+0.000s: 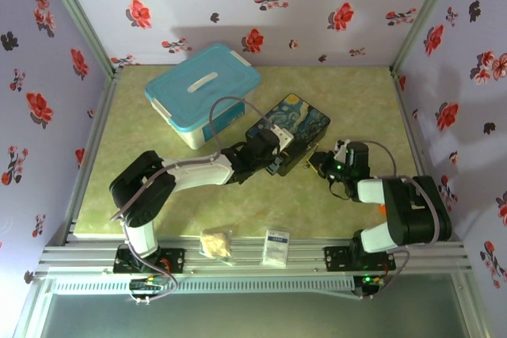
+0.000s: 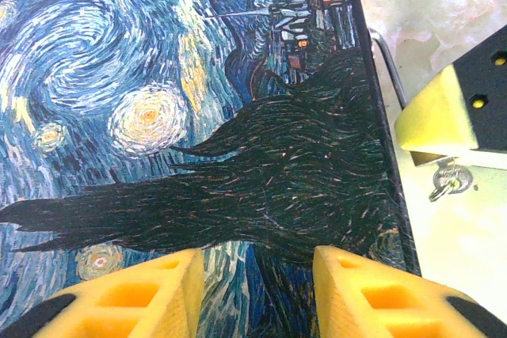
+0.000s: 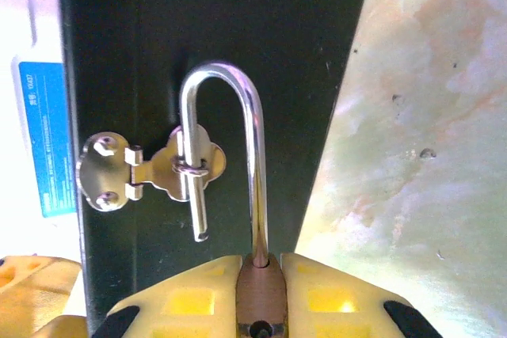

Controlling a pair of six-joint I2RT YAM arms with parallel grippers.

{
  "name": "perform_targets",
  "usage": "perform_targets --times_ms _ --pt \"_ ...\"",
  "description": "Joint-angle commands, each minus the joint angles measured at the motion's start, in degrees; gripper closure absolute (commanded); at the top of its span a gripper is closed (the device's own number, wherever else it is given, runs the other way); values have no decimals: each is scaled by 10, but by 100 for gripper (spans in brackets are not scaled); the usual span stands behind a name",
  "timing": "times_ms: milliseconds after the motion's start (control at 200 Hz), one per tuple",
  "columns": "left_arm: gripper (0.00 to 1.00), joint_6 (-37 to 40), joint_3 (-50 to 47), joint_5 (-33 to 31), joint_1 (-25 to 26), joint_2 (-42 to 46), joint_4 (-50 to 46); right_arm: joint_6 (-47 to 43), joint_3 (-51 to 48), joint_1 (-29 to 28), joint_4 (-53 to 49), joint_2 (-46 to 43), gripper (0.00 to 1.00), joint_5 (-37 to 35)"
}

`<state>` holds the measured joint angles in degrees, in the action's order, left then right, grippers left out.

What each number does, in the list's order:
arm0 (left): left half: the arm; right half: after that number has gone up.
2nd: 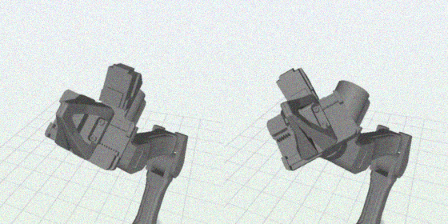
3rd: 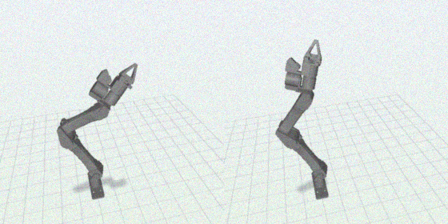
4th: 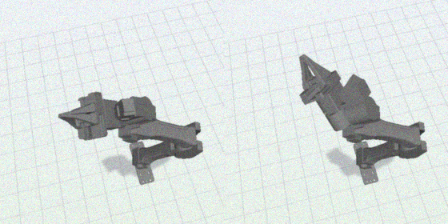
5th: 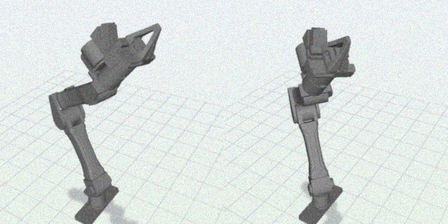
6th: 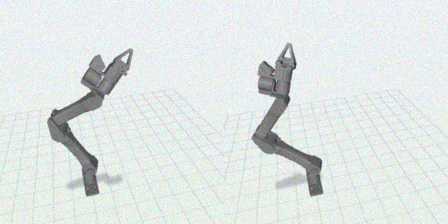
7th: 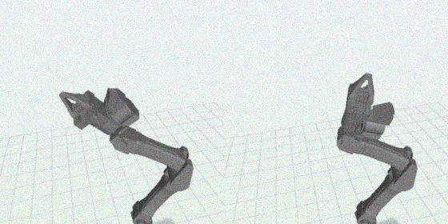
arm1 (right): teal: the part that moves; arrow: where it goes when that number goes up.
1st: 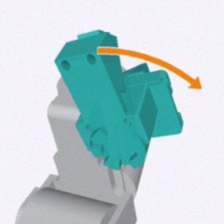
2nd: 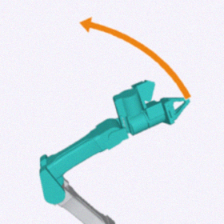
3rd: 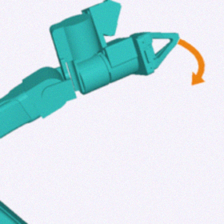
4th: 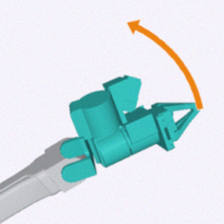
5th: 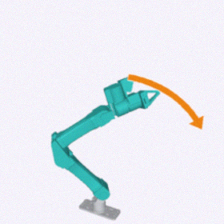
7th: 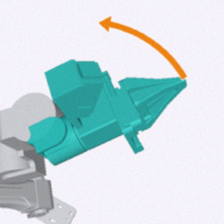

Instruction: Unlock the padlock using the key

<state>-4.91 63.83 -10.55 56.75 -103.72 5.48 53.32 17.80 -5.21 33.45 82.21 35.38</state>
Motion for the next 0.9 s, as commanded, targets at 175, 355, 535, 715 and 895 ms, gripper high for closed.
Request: perform_targets --times_ms 175,355,535,715,895 --pt "60 47 -43 -34 -6 -31 -146 59 18 37 82 7 100 -22" --pt "60 48 -42 -34 -6 -28 -148 62 6 43 105 20 100 -30" --pt "60 45 -44 -36 -6 -21 -150 29 30 45 27 -3 100 6" --pt "56 34 -32 -57 -7 -4 -166 -68 47 44 -180 -55 97 41" --pt "53 10 -13 -74 -19 8 -183 -99 58 40 -270 -42 96 81"
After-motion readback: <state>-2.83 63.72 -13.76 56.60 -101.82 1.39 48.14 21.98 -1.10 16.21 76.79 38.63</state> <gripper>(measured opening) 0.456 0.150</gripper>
